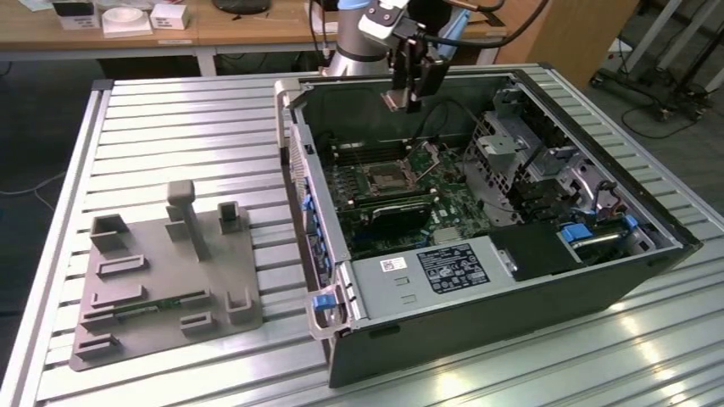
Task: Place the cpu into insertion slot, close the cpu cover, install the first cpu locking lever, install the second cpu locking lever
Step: 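Place the cpu into insertion slot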
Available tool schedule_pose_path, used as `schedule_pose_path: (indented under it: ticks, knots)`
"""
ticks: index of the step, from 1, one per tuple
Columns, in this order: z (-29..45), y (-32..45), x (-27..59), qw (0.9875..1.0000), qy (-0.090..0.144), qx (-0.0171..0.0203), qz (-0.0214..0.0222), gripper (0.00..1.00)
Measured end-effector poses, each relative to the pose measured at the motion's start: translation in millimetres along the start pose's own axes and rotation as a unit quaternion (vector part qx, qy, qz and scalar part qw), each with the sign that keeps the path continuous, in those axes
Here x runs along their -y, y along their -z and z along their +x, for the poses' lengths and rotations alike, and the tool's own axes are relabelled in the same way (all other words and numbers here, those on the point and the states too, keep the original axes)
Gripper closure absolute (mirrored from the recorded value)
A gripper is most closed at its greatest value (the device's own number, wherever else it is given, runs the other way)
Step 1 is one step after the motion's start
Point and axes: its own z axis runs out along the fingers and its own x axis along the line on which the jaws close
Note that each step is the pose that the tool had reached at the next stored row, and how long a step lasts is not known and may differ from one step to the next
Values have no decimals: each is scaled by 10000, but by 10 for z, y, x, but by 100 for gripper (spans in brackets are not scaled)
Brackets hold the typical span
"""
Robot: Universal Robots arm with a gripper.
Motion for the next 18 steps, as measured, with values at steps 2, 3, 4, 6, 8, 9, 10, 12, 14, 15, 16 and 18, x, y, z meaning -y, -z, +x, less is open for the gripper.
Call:
schedule_pose_path:
  ticks: [2,3,4,6,8,9,10,12,14,15,16,18]
  knots:
    - [0,-1,4,10000,-69,6,-1,45]
    - [0,-2,6,9999,-101,9,-1,45]
    - [0,-4,8,9999,-136,12,0,45]
    - [0,-7,11,9998,-211,18,4,45]
    - [0,-10,14,9996,-297,25,12,45]
    - [0,-12,15,9994,-348,29,18,45]
    - [0,-13,15,9992,-396,33,24,45]
    - [0,-16,16,9988,-490,42,39,45]
    - [0,-18,16,9984,-561,48,48,45]
    - [0,-18,16,9983,-580,50,51,45]
    - [0,-18,16,9983,-587,50,52,45]
    - [0,-19,16,9982,-592,50,52,45]
